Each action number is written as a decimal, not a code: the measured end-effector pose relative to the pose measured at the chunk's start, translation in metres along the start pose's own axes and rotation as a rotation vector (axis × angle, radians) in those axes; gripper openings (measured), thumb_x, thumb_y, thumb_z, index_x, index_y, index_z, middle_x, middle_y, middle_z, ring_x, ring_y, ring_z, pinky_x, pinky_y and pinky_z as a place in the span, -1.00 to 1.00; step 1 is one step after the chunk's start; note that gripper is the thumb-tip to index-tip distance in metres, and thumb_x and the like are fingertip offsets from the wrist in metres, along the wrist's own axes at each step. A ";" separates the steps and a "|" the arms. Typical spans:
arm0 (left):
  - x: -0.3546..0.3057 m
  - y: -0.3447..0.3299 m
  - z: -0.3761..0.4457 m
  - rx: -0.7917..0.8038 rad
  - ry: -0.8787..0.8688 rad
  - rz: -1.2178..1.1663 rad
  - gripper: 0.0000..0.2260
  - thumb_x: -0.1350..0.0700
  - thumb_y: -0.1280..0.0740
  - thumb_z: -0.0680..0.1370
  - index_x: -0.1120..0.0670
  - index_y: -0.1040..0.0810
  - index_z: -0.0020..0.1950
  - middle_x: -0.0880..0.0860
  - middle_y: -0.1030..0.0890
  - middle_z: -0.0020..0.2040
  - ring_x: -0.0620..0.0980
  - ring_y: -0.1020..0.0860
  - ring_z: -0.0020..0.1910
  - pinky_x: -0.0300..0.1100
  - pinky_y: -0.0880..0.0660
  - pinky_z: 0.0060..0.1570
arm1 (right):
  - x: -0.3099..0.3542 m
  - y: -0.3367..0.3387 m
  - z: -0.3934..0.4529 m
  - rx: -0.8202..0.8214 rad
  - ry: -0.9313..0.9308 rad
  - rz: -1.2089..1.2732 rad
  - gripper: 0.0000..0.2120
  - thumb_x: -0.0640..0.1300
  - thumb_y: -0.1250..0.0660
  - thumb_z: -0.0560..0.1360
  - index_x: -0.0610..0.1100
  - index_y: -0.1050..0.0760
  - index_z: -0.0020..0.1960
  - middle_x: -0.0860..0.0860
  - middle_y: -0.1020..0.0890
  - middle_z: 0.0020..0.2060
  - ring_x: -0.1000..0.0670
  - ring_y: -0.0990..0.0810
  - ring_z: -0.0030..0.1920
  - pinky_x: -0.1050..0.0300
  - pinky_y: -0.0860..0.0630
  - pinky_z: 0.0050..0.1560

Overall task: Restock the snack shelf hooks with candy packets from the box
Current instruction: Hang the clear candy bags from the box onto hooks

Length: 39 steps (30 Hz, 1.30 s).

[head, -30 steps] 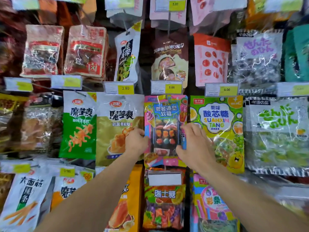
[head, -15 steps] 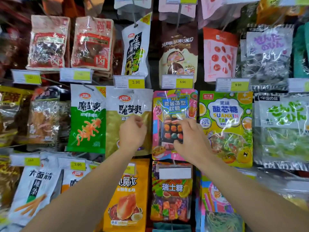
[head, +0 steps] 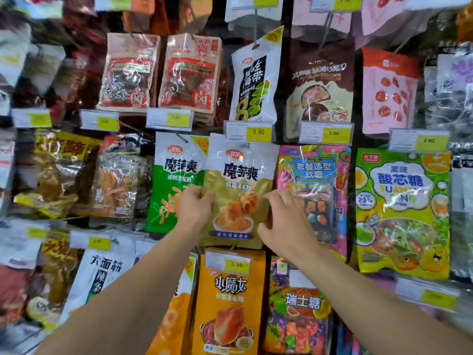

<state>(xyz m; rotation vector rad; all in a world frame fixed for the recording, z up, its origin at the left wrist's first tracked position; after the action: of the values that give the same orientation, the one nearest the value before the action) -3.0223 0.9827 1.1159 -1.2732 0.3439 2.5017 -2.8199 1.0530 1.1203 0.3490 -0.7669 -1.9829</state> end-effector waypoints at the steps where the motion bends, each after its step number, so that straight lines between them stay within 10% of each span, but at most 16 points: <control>1: 0.000 0.004 0.002 -0.005 0.006 -0.030 -0.73 0.14 -0.28 0.60 0.19 -0.46 -0.29 0.07 -0.46 -0.37 0.01 -0.38 -0.41 -0.21 -0.29 -0.49 | 0.002 -0.001 0.001 0.000 -0.007 0.006 -0.47 -0.03 -0.31 0.50 -0.09 -0.28 0.43 0.05 -0.29 0.35 -0.03 -0.27 0.36 0.05 -0.35 0.33; 8: 0.010 0.014 0.024 0.049 0.090 -0.197 -0.81 0.09 -0.29 0.57 0.12 -0.57 -0.19 0.09 -0.59 -0.27 0.07 -0.52 -0.25 -0.05 -0.48 -0.15 | 0.008 -0.009 0.003 -0.047 -0.084 0.165 -0.32 -0.06 -0.38 0.48 -0.06 -0.12 0.49 0.07 -0.15 0.42 -0.02 -0.33 0.35 0.08 -0.39 0.15; 13: 0.019 -0.006 0.014 0.149 0.192 -0.373 -0.79 0.17 -0.28 0.60 0.16 -0.48 -0.23 0.16 -0.48 -0.26 0.09 -0.48 -0.23 0.02 -0.47 -0.18 | 0.005 -0.012 0.003 -0.049 -0.171 0.358 -0.14 -0.06 -0.45 0.48 -0.03 0.05 0.56 0.05 -0.09 0.52 -0.06 -0.27 0.44 0.02 -0.27 0.40; 19: 0.018 -0.008 0.014 0.153 0.125 -0.182 -0.84 0.06 -0.32 0.58 0.11 -0.48 -0.15 0.04 -0.33 -0.37 0.00 -0.27 -0.42 -0.17 -0.19 -0.36 | -0.008 -0.017 0.008 0.030 -0.213 0.239 -0.16 -0.06 -0.44 0.48 -0.01 0.03 0.56 0.07 -0.04 0.52 -0.10 -0.29 0.45 -0.01 -0.33 0.37; 27: 0.012 0.000 0.013 0.094 0.044 -0.047 -0.94 0.13 -0.35 0.56 0.11 -0.55 -0.09 -0.06 -0.53 -0.03 -0.02 -0.50 -0.04 -0.15 -0.42 -0.07 | -0.008 -0.019 0.008 0.009 -0.207 0.196 -0.19 -0.01 -0.44 0.46 -0.03 -0.04 0.55 0.07 -0.13 0.48 -0.07 -0.24 0.47 0.00 -0.28 0.41; 39: 0.009 0.012 0.013 0.056 0.008 0.048 -0.79 0.08 -0.39 0.53 0.10 -0.57 0.13 -0.01 -0.57 -0.02 0.00 -0.53 -0.03 -0.15 -0.46 0.00 | -0.008 -0.008 0.006 -0.007 -0.204 0.161 -0.25 0.04 -0.43 0.46 -0.06 -0.13 0.51 0.03 -0.17 0.47 -0.07 -0.24 0.46 -0.01 -0.31 0.38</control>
<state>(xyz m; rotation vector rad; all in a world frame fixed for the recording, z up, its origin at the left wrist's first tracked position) -3.0412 0.9775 1.1169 -1.2680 0.4479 2.5085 -2.8251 1.0650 1.1193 0.0773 -0.8877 -1.8869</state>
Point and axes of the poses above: each hand's wrist, its own z-axis towards the middle knuckle, its own y-axis out of the back of the hand, x = y × z, the point moved 6 cm from there along z, towards the middle knuckle
